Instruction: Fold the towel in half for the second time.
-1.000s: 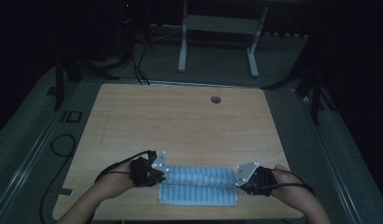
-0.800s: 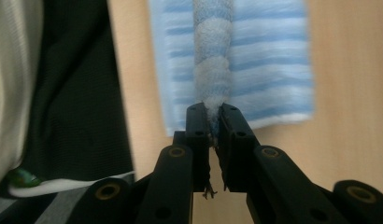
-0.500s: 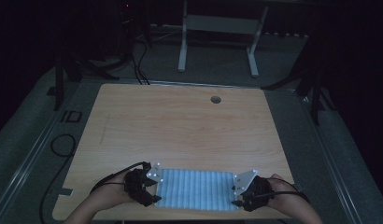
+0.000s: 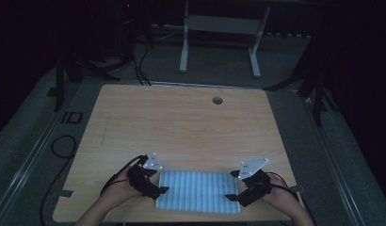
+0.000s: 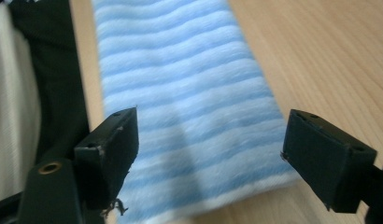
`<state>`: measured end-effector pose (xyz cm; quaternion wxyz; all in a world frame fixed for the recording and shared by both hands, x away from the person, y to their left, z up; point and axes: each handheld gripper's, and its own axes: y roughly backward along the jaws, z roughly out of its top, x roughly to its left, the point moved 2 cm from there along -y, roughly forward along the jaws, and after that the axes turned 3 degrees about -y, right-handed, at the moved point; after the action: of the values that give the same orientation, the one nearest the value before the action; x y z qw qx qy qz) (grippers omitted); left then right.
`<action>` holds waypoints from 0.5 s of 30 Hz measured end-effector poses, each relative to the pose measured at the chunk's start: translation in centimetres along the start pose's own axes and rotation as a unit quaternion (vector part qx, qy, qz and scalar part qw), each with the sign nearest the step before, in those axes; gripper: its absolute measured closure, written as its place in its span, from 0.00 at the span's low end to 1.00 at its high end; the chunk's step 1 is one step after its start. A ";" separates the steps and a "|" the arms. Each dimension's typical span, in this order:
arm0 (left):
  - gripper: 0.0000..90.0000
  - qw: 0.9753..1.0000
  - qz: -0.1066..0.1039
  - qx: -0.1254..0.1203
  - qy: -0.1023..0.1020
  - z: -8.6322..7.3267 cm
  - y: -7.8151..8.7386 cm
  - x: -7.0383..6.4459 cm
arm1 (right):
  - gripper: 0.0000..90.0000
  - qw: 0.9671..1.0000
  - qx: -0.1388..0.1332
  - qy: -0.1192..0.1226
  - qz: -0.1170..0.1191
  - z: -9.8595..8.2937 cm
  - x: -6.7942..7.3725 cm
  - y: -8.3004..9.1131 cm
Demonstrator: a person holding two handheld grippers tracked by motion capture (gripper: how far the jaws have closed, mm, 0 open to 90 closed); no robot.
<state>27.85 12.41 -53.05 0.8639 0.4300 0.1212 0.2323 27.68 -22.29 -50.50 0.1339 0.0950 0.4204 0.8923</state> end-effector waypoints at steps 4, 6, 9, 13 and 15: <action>0.05 0.999 0.008 -0.042 0.012 -0.6 -0.6 -0.1 | 0.21 0.998 -0.049 -0.028 -0.002 -0.7 -0.4 -0.9; 0.11 0.998 0.017 -0.054 0.004 -0.5 -0.5 -0.5 | 0.39 0.999 -0.040 -0.020 0.004 -1.0 0.0 -1.7; 0.27 0.998 0.002 -0.060 -0.012 -0.2 -0.5 -1.2 | 0.47 1.000 -0.016 -0.006 -0.002 -1.3 0.3 -2.6; 0.43 0.999 -0.022 -0.004 -0.039 0.1 -2.0 -2.2 | 0.45 1.000 0.017 -0.009 -0.004 -1.9 -0.1 -4.4; 0.43 0.999 -0.030 0.008 -0.037 0.1 -2.7 -2.2 | 0.43 1.000 0.014 -0.010 -0.011 -1.9 -0.5 -4.5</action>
<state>26.76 9.85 -55.11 0.8707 0.4420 0.1035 0.1892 28.36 -21.11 -55.23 0.1466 0.1014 0.4321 0.8840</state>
